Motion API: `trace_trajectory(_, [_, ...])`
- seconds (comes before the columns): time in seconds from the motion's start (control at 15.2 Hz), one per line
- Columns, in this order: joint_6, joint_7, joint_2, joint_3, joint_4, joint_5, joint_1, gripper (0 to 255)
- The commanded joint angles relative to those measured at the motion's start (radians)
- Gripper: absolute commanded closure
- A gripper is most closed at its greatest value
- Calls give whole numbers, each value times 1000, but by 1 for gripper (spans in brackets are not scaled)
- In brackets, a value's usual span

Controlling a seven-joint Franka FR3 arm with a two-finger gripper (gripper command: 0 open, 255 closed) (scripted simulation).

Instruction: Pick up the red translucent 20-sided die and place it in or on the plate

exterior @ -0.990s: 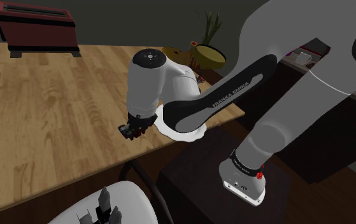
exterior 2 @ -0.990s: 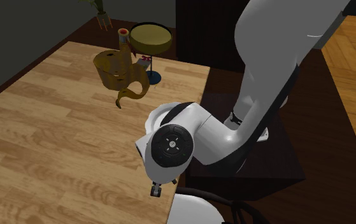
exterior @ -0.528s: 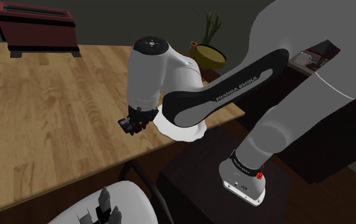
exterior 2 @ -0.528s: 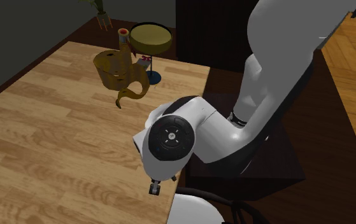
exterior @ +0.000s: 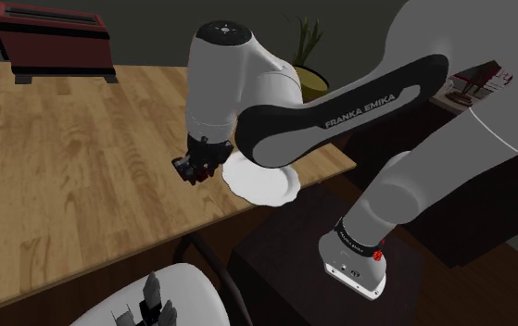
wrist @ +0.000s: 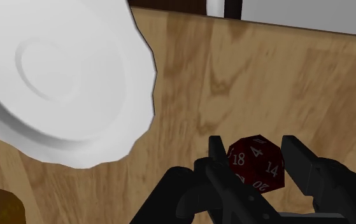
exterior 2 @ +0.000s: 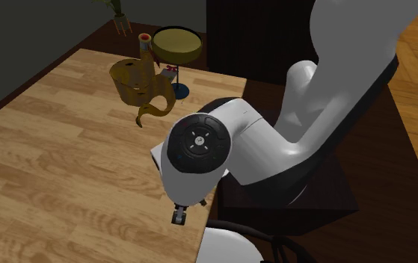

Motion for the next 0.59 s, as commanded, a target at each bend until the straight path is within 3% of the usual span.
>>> trace_trajectory(0.0, [-28,-16,-22,-10,11,18,9,255])
trace_trajectory(0.13, [-54,-29,-38,-20,24,29,15,255])
trace_trajectory(0.53, [-42,-218,-248,-178,-174,131,77,255])
